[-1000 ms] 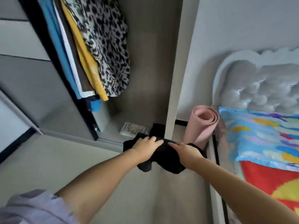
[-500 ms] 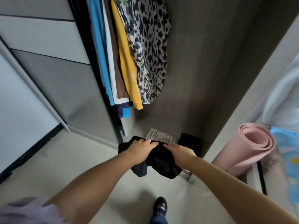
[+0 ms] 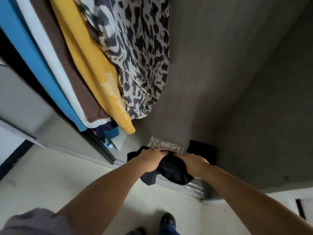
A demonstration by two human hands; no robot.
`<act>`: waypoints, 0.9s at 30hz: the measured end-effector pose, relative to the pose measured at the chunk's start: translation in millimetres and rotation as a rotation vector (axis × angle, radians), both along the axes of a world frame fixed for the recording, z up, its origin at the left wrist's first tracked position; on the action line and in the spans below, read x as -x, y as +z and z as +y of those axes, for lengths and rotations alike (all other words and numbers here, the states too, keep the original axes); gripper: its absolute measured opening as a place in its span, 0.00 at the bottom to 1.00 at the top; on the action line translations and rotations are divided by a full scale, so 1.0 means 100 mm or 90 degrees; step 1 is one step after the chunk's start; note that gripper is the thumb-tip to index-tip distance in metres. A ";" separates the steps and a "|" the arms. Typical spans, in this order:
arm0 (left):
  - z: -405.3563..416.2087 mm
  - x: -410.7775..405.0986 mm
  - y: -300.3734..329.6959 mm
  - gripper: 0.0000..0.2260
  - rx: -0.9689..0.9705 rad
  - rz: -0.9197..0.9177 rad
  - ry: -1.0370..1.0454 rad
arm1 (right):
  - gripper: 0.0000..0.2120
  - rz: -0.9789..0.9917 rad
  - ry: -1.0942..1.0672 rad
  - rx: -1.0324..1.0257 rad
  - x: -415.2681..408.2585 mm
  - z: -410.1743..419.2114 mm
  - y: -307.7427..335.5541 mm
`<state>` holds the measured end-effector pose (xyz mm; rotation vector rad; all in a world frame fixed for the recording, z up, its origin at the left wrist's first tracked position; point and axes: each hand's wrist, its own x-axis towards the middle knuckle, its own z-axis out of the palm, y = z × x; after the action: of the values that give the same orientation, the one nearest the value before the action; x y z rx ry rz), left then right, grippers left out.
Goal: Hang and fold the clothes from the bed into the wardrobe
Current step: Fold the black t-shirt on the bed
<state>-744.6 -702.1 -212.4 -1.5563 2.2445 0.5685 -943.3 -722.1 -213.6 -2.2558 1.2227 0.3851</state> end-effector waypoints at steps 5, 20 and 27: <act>-0.79 -0.09 -0.84 0.26 0.028 -0.018 -0.054 | 0.27 0.058 -0.016 0.018 -0.09 -0.73 -0.92; -2.46 -0.22 -3.86 0.39 0.290 -0.101 -0.044 | 0.42 0.132 -0.157 0.244 -0.33 -2.17 -3.85; -1.75 -0.33 -5.59 0.36 0.221 -0.090 0.010 | 0.45 0.130 -0.137 0.105 -0.41 -1.49 -5.49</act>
<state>-711.4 -877.0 -771.5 -1.7138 2.3108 0.0679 -902.0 -870.9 -762.6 -2.2320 1.6388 0.4562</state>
